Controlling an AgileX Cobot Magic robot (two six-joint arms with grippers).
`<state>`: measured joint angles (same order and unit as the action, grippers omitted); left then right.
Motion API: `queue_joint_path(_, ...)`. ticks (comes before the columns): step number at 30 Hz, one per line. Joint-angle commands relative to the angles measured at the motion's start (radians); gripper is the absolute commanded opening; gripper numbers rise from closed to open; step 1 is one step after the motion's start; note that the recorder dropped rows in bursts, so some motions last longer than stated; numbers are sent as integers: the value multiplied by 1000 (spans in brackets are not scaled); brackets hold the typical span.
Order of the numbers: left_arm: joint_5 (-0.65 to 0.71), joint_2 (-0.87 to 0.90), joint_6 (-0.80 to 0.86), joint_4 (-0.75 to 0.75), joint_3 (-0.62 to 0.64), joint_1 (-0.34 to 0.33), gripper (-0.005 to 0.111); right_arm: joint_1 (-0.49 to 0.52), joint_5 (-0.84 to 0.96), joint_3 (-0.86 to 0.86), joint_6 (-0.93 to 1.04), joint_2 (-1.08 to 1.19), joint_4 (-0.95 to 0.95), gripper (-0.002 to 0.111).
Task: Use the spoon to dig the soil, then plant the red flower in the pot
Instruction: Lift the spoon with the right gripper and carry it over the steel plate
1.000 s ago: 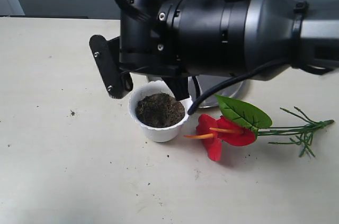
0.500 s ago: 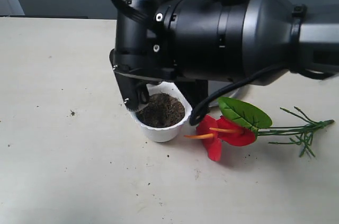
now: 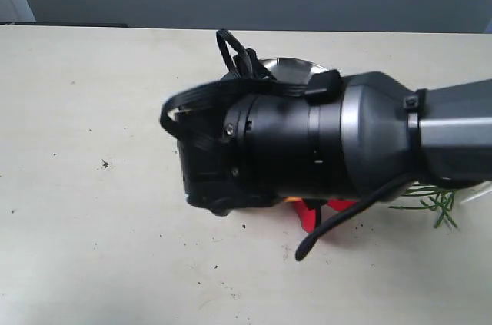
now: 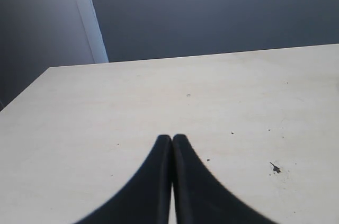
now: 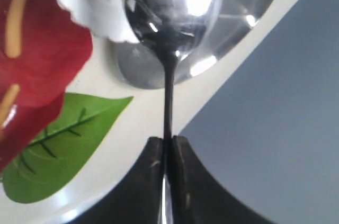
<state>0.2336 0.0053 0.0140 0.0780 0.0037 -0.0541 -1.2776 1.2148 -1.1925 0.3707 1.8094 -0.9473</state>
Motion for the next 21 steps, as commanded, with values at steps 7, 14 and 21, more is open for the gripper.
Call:
queue_joint_path(7,-1,-5,-4,-8,-4,7,0,9,6,45,-58,4,-121,-1)
queue_joint_path(14,-1,-5,-4,-8,-4,7,0,9,1,45,-39,33,-93,-1)
queue_joint_path(21,-1,-5,-4,-8,-4,7,0,9,-35,45,-32,33,-63,-1)
